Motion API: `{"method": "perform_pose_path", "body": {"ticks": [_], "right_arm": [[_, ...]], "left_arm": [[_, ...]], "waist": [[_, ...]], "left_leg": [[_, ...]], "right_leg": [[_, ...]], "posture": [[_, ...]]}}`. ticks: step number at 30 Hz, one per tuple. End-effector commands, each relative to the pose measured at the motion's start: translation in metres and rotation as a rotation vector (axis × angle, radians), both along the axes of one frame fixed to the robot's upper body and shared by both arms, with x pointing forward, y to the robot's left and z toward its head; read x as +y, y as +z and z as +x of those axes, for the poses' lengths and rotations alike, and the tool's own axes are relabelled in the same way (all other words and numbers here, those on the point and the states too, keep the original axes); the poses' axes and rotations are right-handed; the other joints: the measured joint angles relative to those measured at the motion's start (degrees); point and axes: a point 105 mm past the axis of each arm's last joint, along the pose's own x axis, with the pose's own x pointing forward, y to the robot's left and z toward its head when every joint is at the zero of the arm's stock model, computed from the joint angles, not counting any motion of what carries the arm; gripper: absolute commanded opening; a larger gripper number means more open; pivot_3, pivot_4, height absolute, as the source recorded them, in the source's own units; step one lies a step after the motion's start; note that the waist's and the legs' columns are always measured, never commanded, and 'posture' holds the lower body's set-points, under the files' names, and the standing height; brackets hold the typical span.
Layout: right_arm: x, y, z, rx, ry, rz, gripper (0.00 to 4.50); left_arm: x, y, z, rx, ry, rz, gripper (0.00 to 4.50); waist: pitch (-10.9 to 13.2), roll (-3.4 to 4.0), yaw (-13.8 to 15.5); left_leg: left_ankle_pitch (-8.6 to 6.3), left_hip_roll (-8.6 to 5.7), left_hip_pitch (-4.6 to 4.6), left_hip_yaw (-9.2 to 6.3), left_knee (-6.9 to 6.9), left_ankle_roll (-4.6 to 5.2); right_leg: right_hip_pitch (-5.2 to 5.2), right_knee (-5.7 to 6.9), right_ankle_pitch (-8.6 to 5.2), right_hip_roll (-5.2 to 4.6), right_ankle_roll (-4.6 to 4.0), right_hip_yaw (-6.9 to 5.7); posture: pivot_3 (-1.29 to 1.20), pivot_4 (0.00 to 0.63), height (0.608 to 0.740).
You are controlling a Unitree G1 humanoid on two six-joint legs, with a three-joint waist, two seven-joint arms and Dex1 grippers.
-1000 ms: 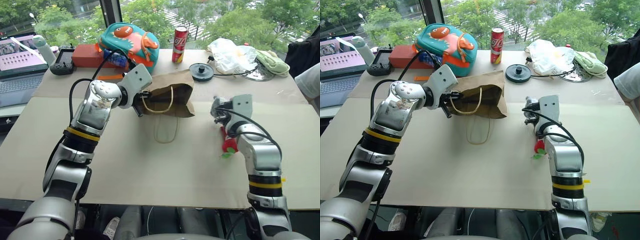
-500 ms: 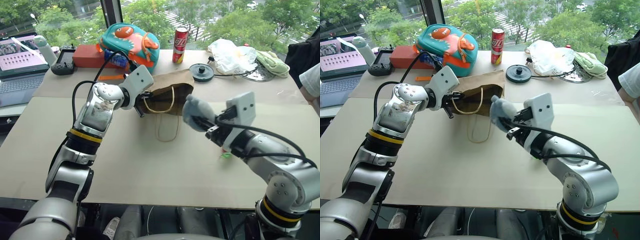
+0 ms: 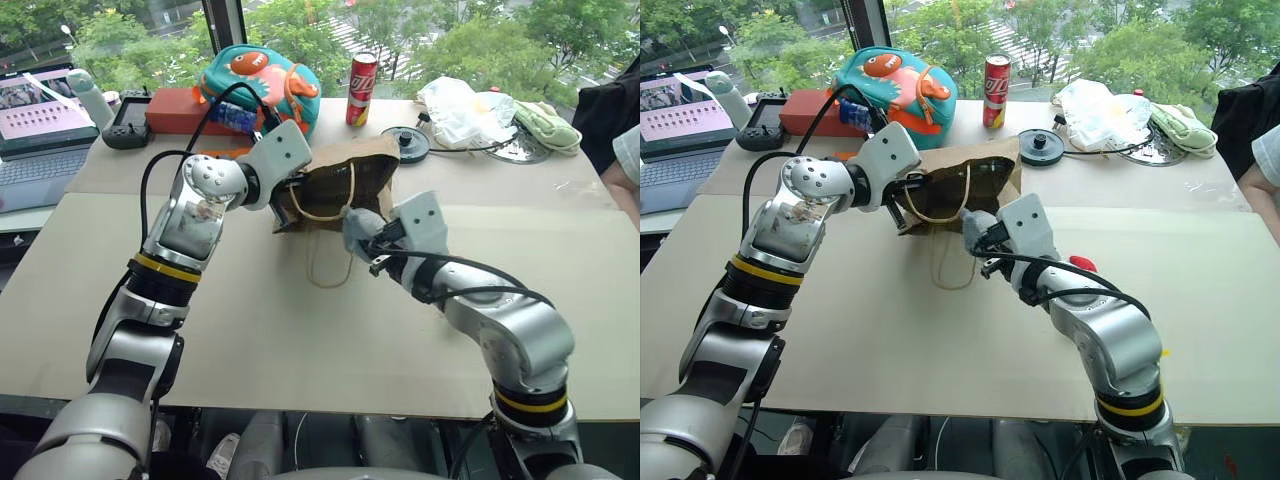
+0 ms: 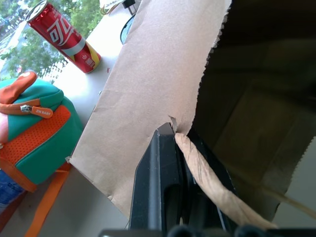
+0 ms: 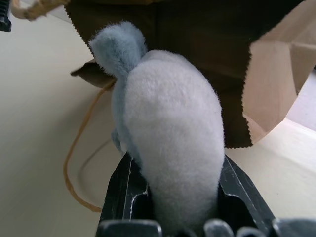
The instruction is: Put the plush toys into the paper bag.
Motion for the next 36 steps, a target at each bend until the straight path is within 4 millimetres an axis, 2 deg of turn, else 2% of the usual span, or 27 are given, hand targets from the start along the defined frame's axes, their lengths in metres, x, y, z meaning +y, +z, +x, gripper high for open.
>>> {"method": "perform_pose_path", "body": {"ticks": [1,8,14,19,22,26,32,36], "right_arm": [[0.016,0.018,0.009,-0.033,0.001,0.075,1.18],[0.040,0.032,0.023,0.121,-0.020,0.466,1.18],[0.012,0.025,0.054,0.179,-0.242,0.700,1.18],[0.003,0.020,0.067,0.181,-0.326,0.746,1.18],[0.010,0.023,0.068,0.183,-0.306,0.766,1.18],[0.029,0.032,0.072,0.215,-0.276,0.830,1.18],[0.056,0.054,0.078,0.238,-0.236,0.929,1.18],[0.069,0.053,0.079,0.258,-0.235,0.937,1.18]], "left_arm": [[-0.011,0.016,-0.007,-0.080,-0.052,0.025,0.00],[-0.015,0.011,-0.010,-0.066,-0.068,0.027,0.00],[-0.016,0.008,-0.012,-0.056,-0.073,0.027,0.00],[-0.016,0.007,-0.013,-0.051,-0.076,0.032,0.00],[-0.016,0.006,-0.014,-0.047,-0.092,0.040,0.00],[-0.018,0.004,-0.016,-0.035,-0.098,0.042,0.00],[-0.019,0.002,-0.017,-0.023,-0.108,0.046,0.00],[-0.019,0.003,-0.016,-0.024,-0.108,0.047,0.00]], "waist": [[0.0,0.00,-0.1],[0.0,0.01,0.0],[0.0,0.04,0.5],[0.0,0.05,-0.6],[0.0,0.05,-1.3],[0.0,0.06,-1.5],[0.0,0.06,-1.5],[0.0,0.07,-1.5]], "left_leg": [[0.00,0.01,0.01,0.00,0.00,0.00],[0.00,0.04,0.01,-0.05,-0.03,0.00],[0.00,-0.09,0.00,-0.09,-0.02,0.00],[0.00,0.00,0.03,-0.02,-0.12,0.00],[0.00,0.03,0.03,-0.01,-0.17,0.00],[0.00,0.03,0.02,0.02,-0.16,0.00],[0.00,0.02,0.01,0.02,-0.15,0.00],[0.00,0.02,0.00,0.01,-0.17,0.00]], "right_leg": [[0.00,0.00,0.00,0.00,0.00,0.00],[-0.02,0.08,0.01,0.04,-0.02,-0.03],[-0.01,0.41,0.02,-0.12,-0.03,-0.08],[-0.17,0.49,0.02,-0.03,-0.03,-0.05],[-0.24,0.57,0.02,0.00,-0.03,-0.04],[-0.25,0.57,0.02,0.00,-0.03,0.00],[-0.24,0.55,0.02,-0.02,-0.03,0.00],[-0.24,0.53,0.02,-0.01,-0.03,0.00]], "posture": [[0.00,0.150,0.739],[0.00,0.150,0.739],[0.00,0.150,0.739],[0.00,0.150,0.739],[0.00,0.150,0.739],[0.00,0.150,0.739],[0.00,0.150,0.739],[0.00,0.150,0.739]]}}
